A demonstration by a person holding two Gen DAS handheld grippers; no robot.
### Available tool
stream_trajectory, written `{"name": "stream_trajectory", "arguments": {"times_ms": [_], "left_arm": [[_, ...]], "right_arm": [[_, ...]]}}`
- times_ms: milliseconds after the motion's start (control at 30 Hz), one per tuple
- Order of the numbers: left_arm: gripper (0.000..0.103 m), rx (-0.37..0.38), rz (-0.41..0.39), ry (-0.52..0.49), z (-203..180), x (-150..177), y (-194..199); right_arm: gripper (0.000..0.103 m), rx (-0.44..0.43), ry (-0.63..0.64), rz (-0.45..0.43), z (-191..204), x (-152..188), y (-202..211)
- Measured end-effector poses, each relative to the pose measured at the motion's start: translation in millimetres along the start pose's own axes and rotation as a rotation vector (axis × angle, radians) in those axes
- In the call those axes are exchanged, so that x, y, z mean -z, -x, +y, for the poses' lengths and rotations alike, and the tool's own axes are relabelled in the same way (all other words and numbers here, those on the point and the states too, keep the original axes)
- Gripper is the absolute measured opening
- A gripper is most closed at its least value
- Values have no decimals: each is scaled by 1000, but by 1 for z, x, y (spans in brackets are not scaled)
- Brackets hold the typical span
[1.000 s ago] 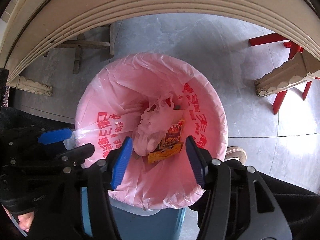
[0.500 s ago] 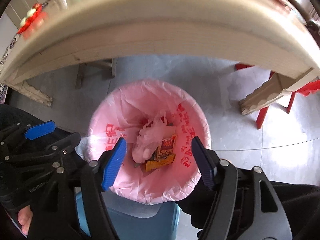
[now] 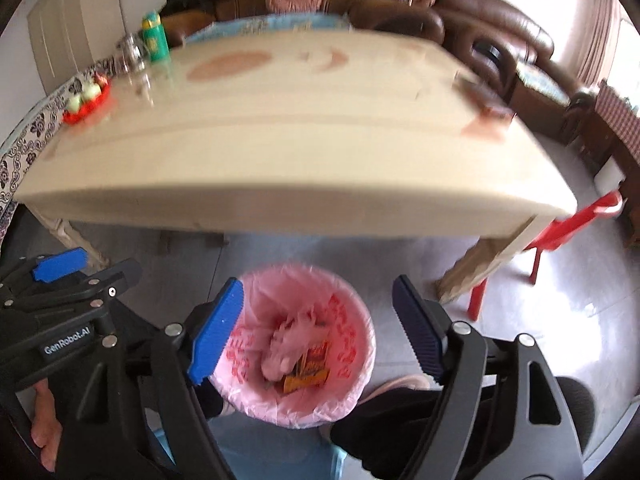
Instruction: Collect trash
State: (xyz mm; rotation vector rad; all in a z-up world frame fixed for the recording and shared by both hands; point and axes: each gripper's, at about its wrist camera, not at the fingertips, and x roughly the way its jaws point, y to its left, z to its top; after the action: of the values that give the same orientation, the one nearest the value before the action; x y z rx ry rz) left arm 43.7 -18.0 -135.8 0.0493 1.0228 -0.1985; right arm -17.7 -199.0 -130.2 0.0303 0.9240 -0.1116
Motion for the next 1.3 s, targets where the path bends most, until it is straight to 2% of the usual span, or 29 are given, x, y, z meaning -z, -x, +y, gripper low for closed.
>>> {"name": "stream_trajectory", "arguments": {"times_ms": [167, 467, 533, 667, 767, 867, 933, 1300], "left_arm": [[80, -31, -135, -8, -4, -13, 47], [92, -34, -288, -8, -14, -27, 113], [96, -58, -330, -8, -16, -30, 127], [96, -125, -408, -46, -25, -30, 153], [96, -145, -417, -53, -29, -30, 163], [96, -110, -423, -36, -28, -28, 169], [96, -118, -429, -16, -25, -27, 171], [96, -110, -415, -54, -31, -25, 168]], "right_arm": [[80, 6, -9, -105, -4, -12, 38], [83, 12, -31, -274, -15, -29, 99], [85, 21, -33, -306, -18, -32, 111], [88, 35, -34, -356, -19, -34, 130], [88, 46, -33, -382, -21, -34, 143], [89, 74, -31, -403, -19, -34, 150], [89, 81, -33, -409, -20, -31, 154], [89, 82, -41, -411, -21, -30, 155]]}}
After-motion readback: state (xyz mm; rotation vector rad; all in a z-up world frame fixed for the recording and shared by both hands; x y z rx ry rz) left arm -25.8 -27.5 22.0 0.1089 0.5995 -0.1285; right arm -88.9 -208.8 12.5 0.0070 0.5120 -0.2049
